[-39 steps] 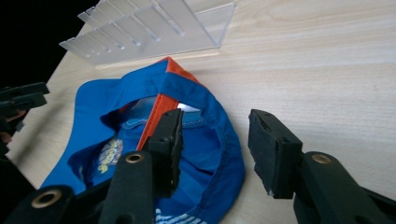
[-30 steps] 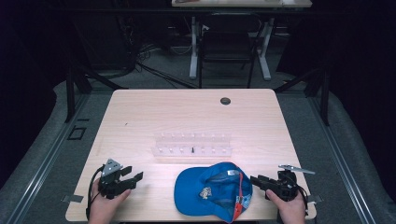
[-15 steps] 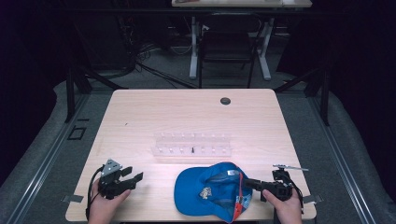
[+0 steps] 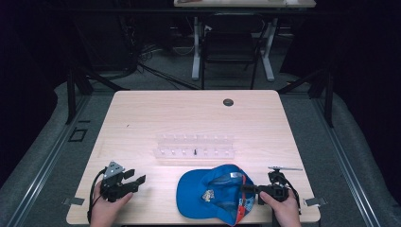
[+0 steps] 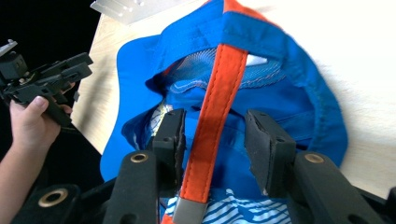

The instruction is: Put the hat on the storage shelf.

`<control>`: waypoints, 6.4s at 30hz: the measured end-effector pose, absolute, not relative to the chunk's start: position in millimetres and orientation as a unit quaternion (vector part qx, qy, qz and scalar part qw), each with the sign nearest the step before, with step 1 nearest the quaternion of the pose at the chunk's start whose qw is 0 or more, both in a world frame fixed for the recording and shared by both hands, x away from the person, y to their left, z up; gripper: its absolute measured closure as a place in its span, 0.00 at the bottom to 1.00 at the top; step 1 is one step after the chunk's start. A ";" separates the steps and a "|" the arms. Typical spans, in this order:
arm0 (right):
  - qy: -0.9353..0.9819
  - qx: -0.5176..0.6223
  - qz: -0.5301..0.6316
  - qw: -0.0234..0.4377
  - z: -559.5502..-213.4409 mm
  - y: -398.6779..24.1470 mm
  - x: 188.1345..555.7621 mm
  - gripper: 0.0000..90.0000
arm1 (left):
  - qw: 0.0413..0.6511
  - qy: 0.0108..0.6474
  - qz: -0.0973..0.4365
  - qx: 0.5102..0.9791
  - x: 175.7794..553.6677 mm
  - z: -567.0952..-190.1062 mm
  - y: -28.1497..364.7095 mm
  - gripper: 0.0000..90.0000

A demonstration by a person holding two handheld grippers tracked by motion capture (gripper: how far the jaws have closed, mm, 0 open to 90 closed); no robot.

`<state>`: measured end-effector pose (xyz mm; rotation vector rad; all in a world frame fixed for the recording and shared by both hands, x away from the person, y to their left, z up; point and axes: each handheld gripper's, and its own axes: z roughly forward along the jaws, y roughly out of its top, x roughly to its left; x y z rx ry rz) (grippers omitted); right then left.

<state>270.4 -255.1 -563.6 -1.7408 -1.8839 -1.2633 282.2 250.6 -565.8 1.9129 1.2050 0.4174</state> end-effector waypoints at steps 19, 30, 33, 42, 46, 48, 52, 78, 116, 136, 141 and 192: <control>-0.641 -0.607 -0.430 0.188 -566.4 -256.3 272.8 0.84 | 0.407 0.477 0.167 0.761 281.8 -565.6 249.9 0.49; -0.634 -0.621 -0.421 0.187 -557.6 -262.0 276.1 0.86 | 0.406 0.475 0.168 0.762 280.9 -565.6 248.5 0.49; -0.631 -0.630 -0.413 0.185 -554.0 -261.7 277.2 0.86 | 0.406 0.475 0.168 0.762 280.7 -565.4 248.5 0.49; -0.654 -0.634 -0.374 0.176 -532.4 -261.9 285.3 0.87 | 0.408 0.475 0.169 0.762 280.7 -565.2 248.2 0.49; -0.661 -0.631 -0.363 0.183 -520.6 -260.8 290.4 0.87 | 0.407 0.474 0.170 0.762 280.7 -565.3 248.0 0.49; -0.662 -0.629 -0.361 0.187 -515.5 -260.7 292.6 0.87 | 0.408 0.474 0.169 0.762 280.7 -565.6 247.8 0.49; -0.666 -0.624 -0.358 0.199 -502.3 -261.7 297.7 0.87 | 0.409 0.474 0.170 0.761 280.4 -565.7 247.6 0.49; -0.679 -0.630 -0.321 0.197 -437.3 -260.3 313.1 0.87 | 0.404 0.470 0.166 0.767 280.0 -565.7 246.2 0.50; -0.707 -0.603 -0.334 0.159 -328.2 -237.8 326.3 0.87 | 0.402 0.465 0.166 0.771 279.8 -565.6 244.9 0.50; -0.683 -0.597 -0.379 0.185 -295.4 -234.6 340.2 0.87 | 0.405 0.466 0.164 0.770 280.0 -567.1 243.1 0.50; -0.683 -0.590 -0.389 0.184 -284.8 -223.5 347.3 0.87 | 0.406 0.466 0.163 0.769 280.0 -567.1 243.1 0.51; -0.659 -0.586 -0.430 0.193 -284.7 -152.1 408.4 0.87 | 0.462 0.341 0.190 0.796 289.4 -491.3 147.0 0.62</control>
